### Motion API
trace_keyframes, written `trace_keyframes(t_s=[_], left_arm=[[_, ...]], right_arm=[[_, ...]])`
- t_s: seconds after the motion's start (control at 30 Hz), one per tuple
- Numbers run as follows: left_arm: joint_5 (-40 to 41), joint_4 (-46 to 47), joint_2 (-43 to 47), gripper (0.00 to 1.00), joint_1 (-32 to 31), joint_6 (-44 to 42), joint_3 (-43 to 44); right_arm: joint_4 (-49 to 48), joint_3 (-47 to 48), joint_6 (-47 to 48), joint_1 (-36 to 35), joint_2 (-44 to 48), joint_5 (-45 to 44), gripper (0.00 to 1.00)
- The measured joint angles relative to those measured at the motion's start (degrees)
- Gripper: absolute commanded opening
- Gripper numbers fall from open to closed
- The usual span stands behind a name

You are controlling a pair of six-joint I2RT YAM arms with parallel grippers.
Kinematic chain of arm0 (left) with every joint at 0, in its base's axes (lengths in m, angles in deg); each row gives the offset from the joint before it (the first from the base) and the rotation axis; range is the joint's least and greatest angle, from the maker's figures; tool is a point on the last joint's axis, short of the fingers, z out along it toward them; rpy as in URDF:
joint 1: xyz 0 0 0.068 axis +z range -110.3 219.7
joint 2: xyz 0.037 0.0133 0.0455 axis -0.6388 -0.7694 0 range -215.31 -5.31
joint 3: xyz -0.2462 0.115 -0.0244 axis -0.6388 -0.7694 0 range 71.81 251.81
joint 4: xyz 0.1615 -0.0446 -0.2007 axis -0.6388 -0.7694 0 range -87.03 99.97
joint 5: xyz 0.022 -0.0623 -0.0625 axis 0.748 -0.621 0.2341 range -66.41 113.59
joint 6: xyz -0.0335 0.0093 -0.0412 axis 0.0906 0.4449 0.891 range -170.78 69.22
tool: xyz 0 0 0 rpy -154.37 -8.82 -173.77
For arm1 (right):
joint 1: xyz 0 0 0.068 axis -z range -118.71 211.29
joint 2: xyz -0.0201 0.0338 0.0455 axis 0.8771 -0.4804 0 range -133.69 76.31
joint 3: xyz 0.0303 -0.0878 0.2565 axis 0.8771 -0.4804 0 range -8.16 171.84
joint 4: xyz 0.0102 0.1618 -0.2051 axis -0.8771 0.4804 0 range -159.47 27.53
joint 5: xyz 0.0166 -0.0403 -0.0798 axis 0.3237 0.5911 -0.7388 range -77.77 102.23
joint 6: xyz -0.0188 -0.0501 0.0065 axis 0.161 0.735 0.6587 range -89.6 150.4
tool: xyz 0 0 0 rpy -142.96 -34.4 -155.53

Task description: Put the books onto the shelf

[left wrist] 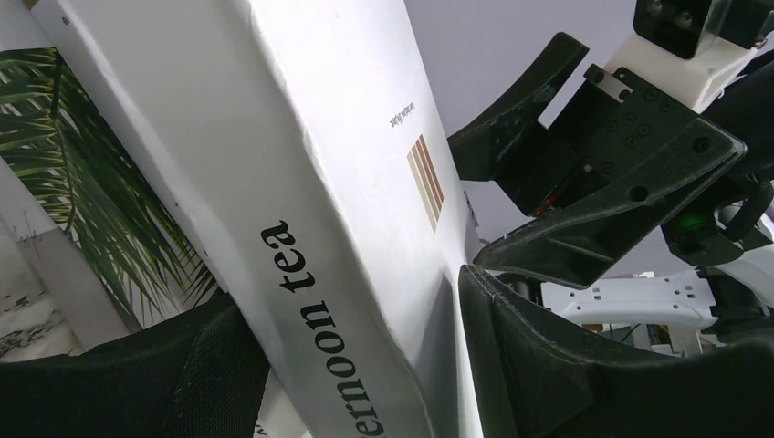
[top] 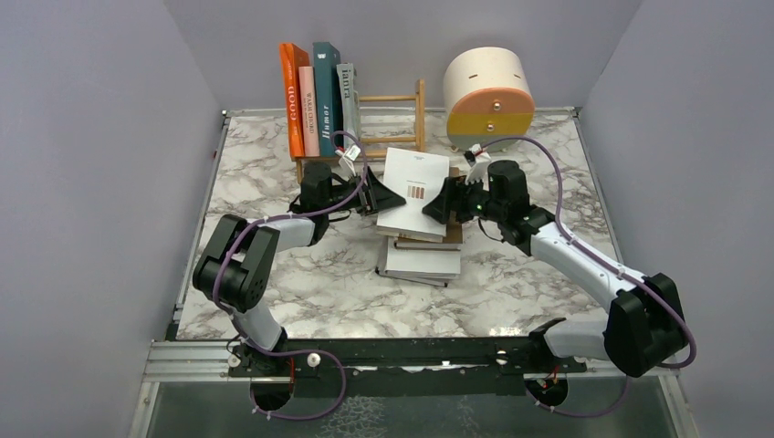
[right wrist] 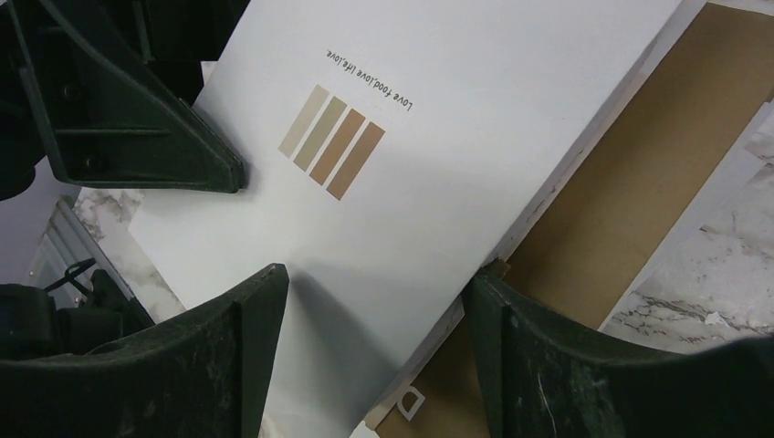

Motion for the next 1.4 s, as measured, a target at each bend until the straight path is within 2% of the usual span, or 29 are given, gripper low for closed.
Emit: trace_keyframes(t_s=[0.2,0.3,0.33,0.47,0.63,0.77,0.87,1.1,1.4], left_arm=[[-1.38,3.23,-0.37,0.62,-0.02,2.29,-0.02],[-1.7,3.89,-0.39,0.58,-0.02,2.97,-0.02],[-1.81,3.96,-0.39,0.55,-0.02,3.15,0.0],[-1.88,4.24,-0.44,0.32,-0.02,4.07,0.0],[-2.47,4.85,-0.44,0.28,0.2,6.03,0.2],[-2.54,4.85,-0.28,0.12,0.26,6.32,0.48],[-2.58,4.79,0.52,0.0,0.48,6.47,0.52],[-3.43,4.59,4.57,0.0,1.84,6.69,1.84],[-3.26,1.33,11.76,0.0,5.99,5.31,9.2]], right_arm=[[-0.59,0.0,-0.02,-1.07,-0.59,0.2,0.68],[-0.87,0.0,-0.04,-1.51,-0.74,0.2,0.68],[-0.87,0.0,-0.04,-1.6,-0.74,0.2,0.68],[-0.94,0.02,-0.04,-1.77,-0.74,0.24,0.68],[-2.23,0.02,-0.02,-1.77,-0.5,0.39,0.68],[-2.58,0.09,0.0,-1.75,-0.5,0.52,0.68],[-2.51,0.76,0.0,-1.77,-0.42,0.52,0.72],[-2.36,1.36,-0.02,-2.1,4.24,-0.5,0.84],[1.05,1.4,1.07,-2.12,13.6,-9.31,0.87]])
